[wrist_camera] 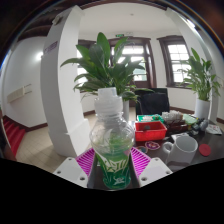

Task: Pour water

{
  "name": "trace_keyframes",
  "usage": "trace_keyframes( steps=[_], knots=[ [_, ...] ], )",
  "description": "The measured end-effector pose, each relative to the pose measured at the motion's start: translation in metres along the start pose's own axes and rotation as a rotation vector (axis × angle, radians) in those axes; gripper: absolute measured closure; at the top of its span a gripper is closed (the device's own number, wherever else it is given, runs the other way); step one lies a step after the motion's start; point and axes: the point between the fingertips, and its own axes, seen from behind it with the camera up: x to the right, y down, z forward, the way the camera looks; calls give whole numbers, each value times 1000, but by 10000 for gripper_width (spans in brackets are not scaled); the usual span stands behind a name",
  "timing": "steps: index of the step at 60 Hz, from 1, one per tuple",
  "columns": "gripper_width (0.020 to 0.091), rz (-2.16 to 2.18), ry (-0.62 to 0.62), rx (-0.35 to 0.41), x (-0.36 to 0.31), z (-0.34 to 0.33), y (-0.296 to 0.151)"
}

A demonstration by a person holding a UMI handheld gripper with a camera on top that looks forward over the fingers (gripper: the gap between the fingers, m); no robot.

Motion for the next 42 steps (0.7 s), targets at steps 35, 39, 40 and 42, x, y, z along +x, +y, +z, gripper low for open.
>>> trace_keyframes(
  steps=[35,39,40,42],
  knots=[
    [783,392,-92,55,-10,1,-27],
    [783,630,-163,84,-18,0,-47],
    [784,690,-178,98,-17,-1,-55],
    [784,810,-211,122,-20,-3,-68]
  ],
)
